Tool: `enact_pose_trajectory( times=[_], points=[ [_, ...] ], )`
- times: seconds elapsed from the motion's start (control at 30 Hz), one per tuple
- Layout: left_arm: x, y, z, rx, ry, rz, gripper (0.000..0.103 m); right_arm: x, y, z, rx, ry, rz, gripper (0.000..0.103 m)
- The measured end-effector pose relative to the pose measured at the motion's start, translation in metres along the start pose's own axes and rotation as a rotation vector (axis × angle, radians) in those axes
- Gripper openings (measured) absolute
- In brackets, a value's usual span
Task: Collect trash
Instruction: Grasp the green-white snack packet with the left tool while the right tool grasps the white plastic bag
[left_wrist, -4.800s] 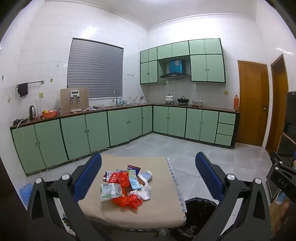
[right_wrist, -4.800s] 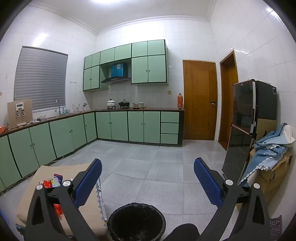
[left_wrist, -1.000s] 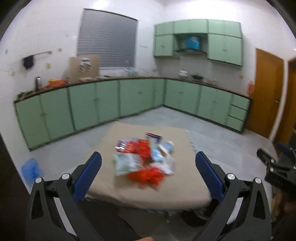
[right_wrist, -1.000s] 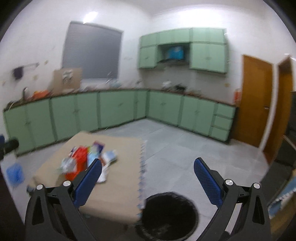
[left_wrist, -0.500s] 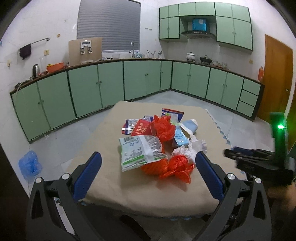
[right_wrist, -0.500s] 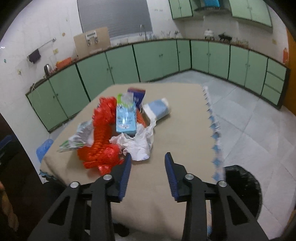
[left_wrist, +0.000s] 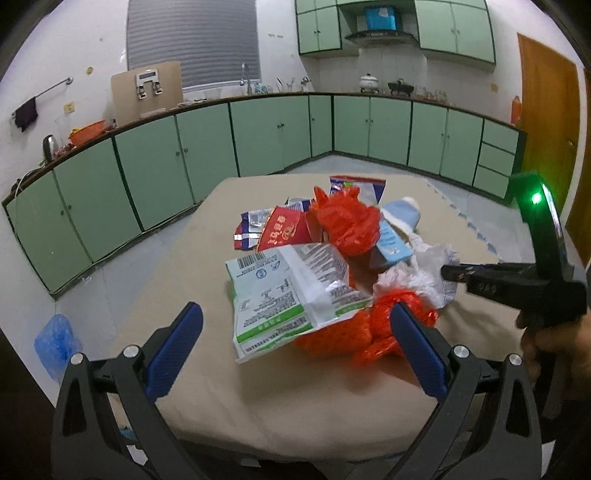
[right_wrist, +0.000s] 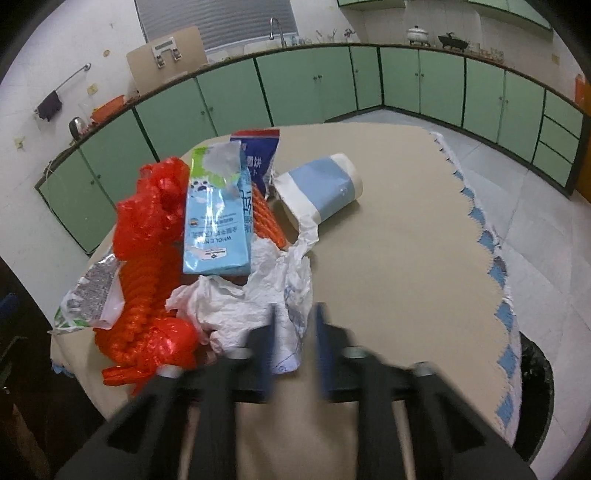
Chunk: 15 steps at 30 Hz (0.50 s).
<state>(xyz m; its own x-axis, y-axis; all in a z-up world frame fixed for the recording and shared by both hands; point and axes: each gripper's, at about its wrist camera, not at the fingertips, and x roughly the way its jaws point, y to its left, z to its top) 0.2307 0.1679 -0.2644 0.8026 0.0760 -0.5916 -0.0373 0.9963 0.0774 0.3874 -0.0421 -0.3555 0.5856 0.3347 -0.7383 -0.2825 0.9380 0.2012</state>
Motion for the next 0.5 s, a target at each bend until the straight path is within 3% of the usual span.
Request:
enact_pose_trajectory(
  times=[0.43, 0.47, 0.5],
  points=[
    [0.024, 0.005, -0.019, 0.177, 0.029, 0.046, 0.097, -0.090, 0.001, 0.003, -0.054, -0.139, -0.049, 0.002],
    [0.029, 0.006, -0.021, 0.205, 0.033, 0.060, 0.094, -0.094, 0.001, 0.001, -0.054, -0.142, -0.054, 0.002],
    [0.033, 0.006, -0.022, 0.239, 0.044, 0.071, 0.077, -0.097, 0.001, 0.000, -0.052, -0.143, -0.057, 0.002]
  ],
)
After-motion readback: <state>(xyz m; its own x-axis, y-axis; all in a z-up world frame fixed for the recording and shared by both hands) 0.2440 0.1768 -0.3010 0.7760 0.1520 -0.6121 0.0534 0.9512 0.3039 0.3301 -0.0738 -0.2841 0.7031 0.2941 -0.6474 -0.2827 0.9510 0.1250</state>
